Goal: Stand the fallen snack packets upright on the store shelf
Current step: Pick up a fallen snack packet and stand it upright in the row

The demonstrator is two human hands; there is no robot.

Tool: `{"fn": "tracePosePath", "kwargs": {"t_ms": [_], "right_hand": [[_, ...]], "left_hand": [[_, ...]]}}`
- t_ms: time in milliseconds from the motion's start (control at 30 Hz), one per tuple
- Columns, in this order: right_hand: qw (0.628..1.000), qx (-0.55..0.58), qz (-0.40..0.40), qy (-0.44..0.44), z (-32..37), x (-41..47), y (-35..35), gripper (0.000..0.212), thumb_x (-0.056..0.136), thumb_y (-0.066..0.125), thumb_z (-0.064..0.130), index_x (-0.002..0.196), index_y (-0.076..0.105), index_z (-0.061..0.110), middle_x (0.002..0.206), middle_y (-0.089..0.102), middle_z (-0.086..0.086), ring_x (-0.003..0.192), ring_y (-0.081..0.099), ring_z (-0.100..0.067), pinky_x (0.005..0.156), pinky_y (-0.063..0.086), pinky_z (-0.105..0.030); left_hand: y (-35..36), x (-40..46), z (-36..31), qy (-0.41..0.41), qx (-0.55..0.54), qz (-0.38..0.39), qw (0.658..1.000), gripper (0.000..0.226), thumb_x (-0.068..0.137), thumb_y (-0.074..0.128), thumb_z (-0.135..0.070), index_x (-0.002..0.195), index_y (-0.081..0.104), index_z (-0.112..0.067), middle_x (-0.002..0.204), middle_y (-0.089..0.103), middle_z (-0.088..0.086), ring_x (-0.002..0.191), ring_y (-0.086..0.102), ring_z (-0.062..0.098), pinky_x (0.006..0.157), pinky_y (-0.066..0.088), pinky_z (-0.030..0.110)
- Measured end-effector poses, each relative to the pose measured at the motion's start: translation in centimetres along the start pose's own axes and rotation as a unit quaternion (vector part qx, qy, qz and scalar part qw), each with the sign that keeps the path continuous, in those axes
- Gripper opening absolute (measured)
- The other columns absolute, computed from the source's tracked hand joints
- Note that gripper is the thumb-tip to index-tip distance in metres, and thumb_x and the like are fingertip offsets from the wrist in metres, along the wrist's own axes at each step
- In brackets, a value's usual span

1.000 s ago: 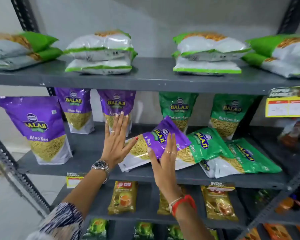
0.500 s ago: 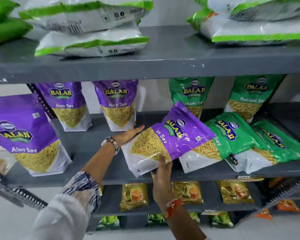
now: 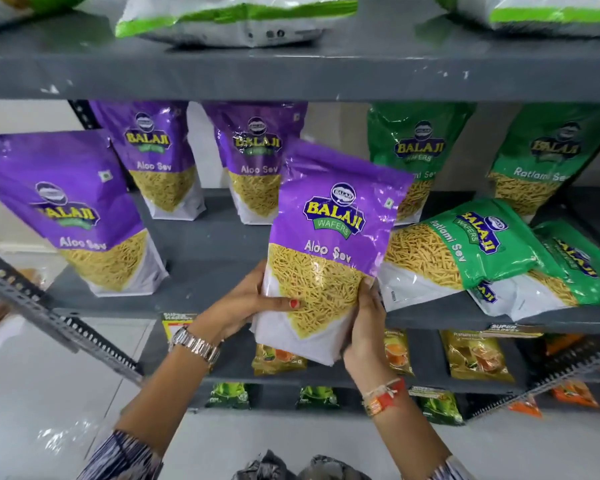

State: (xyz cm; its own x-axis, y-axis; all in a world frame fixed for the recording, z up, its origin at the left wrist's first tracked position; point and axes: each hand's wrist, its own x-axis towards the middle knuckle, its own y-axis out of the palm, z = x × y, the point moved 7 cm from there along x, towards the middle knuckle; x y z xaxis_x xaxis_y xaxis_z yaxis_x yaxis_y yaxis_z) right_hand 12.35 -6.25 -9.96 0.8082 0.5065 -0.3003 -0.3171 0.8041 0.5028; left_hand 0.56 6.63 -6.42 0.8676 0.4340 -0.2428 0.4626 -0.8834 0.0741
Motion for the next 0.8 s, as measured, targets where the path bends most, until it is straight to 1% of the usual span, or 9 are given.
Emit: {"fn": "tracePosePath", "kwargs": {"t_ms": [67, 133, 300, 400, 467, 533, 600, 733, 800], "right_hand": [[0.999, -0.001, 0.039, -0.018, 1.2, -0.9, 0.5, 0.024, 0.097, 0.044, 0.030, 0.095, 0.067, 0.021, 0.081, 0.076, 0.008, 0.078, 0.071, -0.011, 0.072, 0.059, -0.031], [0.997, -0.002, 0.073, -0.029, 2.2, -2.0, 1.1, 0.026, 0.097, 0.045, 0.028, 0.091, 0.068, 0.020, 0.079, 0.076, 0.007, 0.078, 0.071, -0.009, 0.070, 0.059, -0.027], [0.989, -0.006, 0.145, -0.032, 2.2, -3.5, 3.6, 0.041, 0.098, 0.041, 0.023, 0.074, 0.074, 0.023, 0.072, 0.075, 0.009, 0.070, 0.070, -0.004, 0.064, 0.057, -0.022], [0.987, -0.030, 0.150, -0.043, 1.1, -2.4, 5.4, 0.032, 0.098, 0.043, 0.023, 0.080, 0.068, 0.018, 0.070, 0.075, 0.010, 0.068, 0.069, -0.003, 0.067, 0.055, -0.025], [0.985, -0.052, 0.152, -0.064, 0.4, -1.3, 6.6, 0.028, 0.098, 0.043, 0.023, 0.084, 0.066, 0.017, 0.070, 0.075, 0.010, 0.068, 0.068, -0.003, 0.067, 0.056, -0.024], [0.983, -0.063, 0.153, -0.077, -0.3, 0.1, 7.9, 0.026, 0.098, 0.044, 0.022, 0.086, 0.066, 0.017, 0.071, 0.075, 0.011, 0.069, 0.068, -0.002, 0.068, 0.056, -0.023], [0.979, -0.076, 0.165, -0.092, -0.5, 1.1, 9.4, 0.024, 0.098, 0.044, 0.021, 0.089, 0.066, 0.017, 0.076, 0.075, 0.011, 0.075, 0.067, -0.004, 0.073, 0.056, -0.025], [0.971, -0.096, 0.195, -0.095, -1.3, 3.1, 12.3, 0.023, 0.098, 0.043, 0.023, 0.096, 0.065, 0.016, 0.094, 0.070, -0.003, 0.092, 0.063, -0.019, 0.087, 0.052, -0.036], [0.971, -0.108, 0.193, -0.085, -1.9, 3.6, 12.6, 0.023, 0.098, 0.042, 0.026, 0.097, 0.064, 0.018, 0.095, 0.070, -0.002, 0.088, 0.066, -0.014, 0.081, 0.055, -0.032]], "left_hand": [[0.3, -2.1, -0.7, 0.043, 0.000, -0.021, 0.999, 0.099, 0.040, 0.092, -0.028, 0.127, 0.045, -0.020, 0.120, 0.067, 0.003, 0.114, 0.061, 0.022, 0.091, 0.053, 0.035], [0.6, -4.2, -1.3, 0.077, -0.014, -0.043, 0.996, 0.096, 0.038, 0.093, -0.027, 0.123, 0.048, -0.023, 0.113, 0.070, -0.004, 0.110, 0.063, 0.018, 0.084, 0.054, 0.028], [-1.0, -7.1, -1.7, 0.114, -0.017, -0.104, 0.988, 0.094, 0.032, 0.093, -0.027, 0.116, 0.051, -0.026, 0.102, 0.073, -0.009, 0.099, 0.067, 0.011, 0.075, 0.055, 0.022], [-3.0, -6.6, -1.4, 0.111, 0.019, -0.130, 0.985, 0.091, 0.031, 0.092, -0.014, 0.111, 0.051, -0.026, 0.097, 0.074, -0.013, 0.093, 0.068, 0.006, 0.071, 0.055, 0.019], [-4.7, -5.7, -1.3, 0.108, 0.054, -0.153, 0.981, 0.083, 0.039, 0.087, -0.004, 0.110, 0.050, -0.024, 0.096, 0.074, -0.013, 0.092, 0.067, 0.003, 0.072, 0.054, 0.018], [-6.7, -4.4, -1.4, 0.111, 0.084, -0.185, 0.973, 0.087, 0.036, 0.087, -0.011, 0.114, 0.048, -0.018, 0.103, 0.070, -0.006, 0.096, 0.065, 0.006, 0.079, 0.054, 0.023], [-8.6, -3.1, -1.7, 0.122, 0.102, -0.212, 0.964, 0.093, 0.031, 0.087, -0.019, 0.115, 0.047, -0.014, 0.109, 0.066, 0.002, 0.102, 0.063, 0.012, 0.087, 0.052, 0.032], [-11.8, -0.8, -2.1, 0.139, 0.120, -0.232, 0.955, 0.090, 0.028, 0.087, -0.021, 0.109, 0.049, -0.022, 0.109, 0.065, -0.002, 0.103, 0.061, 0.014, 0.092, 0.050, 0.037], [-12.6, 0.2, -2.0, 0.136, 0.124, -0.228, 0.956, 0.092, 0.028, 0.087, -0.020, 0.111, 0.048, -0.020, 0.109, 0.064, 0.001, 0.103, 0.060, 0.016, 0.095, 0.050, 0.042]]}}
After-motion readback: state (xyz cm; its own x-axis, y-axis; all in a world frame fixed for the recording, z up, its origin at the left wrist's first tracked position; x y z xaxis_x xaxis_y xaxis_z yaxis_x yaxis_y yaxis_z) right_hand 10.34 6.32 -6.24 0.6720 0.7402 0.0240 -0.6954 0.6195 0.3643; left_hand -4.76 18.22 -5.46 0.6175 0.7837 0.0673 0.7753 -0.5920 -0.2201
